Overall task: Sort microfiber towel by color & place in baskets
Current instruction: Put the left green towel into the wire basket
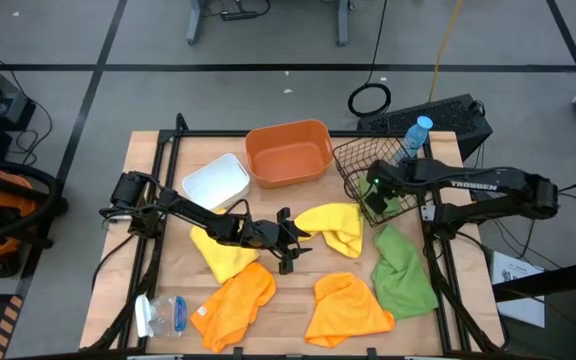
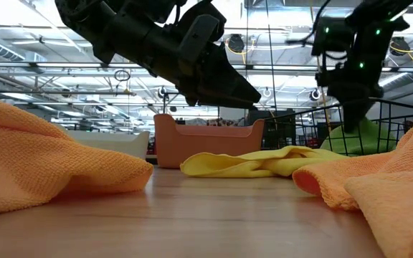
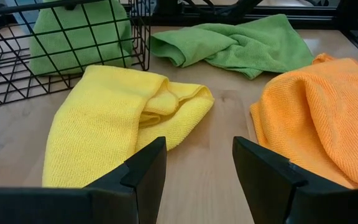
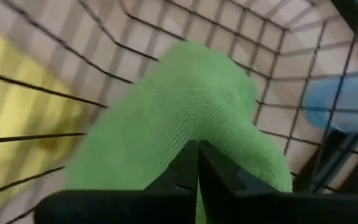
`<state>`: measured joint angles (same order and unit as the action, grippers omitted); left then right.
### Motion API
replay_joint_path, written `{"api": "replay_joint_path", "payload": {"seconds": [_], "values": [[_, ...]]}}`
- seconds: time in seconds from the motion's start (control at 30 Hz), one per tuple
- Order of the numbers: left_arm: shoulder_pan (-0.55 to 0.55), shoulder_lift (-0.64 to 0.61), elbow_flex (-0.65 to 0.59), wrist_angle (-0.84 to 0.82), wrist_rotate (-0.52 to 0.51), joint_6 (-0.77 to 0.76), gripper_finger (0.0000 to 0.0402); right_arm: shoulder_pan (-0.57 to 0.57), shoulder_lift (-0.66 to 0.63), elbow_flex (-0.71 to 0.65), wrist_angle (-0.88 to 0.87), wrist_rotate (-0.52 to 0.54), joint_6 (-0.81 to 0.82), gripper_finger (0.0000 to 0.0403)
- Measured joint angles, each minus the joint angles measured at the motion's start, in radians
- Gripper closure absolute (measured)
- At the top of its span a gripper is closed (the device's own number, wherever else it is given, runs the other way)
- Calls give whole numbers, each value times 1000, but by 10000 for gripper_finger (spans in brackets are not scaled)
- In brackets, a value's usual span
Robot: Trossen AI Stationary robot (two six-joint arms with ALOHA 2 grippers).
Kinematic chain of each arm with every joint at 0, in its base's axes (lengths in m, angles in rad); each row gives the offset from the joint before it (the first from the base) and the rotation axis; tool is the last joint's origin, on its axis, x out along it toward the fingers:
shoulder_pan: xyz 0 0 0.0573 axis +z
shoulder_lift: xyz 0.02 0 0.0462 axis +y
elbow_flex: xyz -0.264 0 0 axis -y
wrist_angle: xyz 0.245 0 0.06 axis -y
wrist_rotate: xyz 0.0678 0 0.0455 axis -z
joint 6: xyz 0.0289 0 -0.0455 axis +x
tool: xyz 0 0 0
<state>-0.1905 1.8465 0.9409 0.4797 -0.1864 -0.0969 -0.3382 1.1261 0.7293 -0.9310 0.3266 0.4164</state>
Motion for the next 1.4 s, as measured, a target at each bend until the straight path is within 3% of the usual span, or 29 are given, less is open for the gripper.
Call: {"api": "replay_joint_path", "payload": {"seconds": [0.27,0.8,1.07,1.4], "values": [[0,0,0,0,0,0,210,-105,46,-63,40,-31,-28,401],[0,0,0,-2,38,-1,210,-106,25,-40,-5,-62,-8,402],[0,0,0,-2,39,-1,210,-92,1,42,-157,42,59,403],[0,0,0,0,40,-1,210,-100,94,-19,-131,87,96,403]]}}
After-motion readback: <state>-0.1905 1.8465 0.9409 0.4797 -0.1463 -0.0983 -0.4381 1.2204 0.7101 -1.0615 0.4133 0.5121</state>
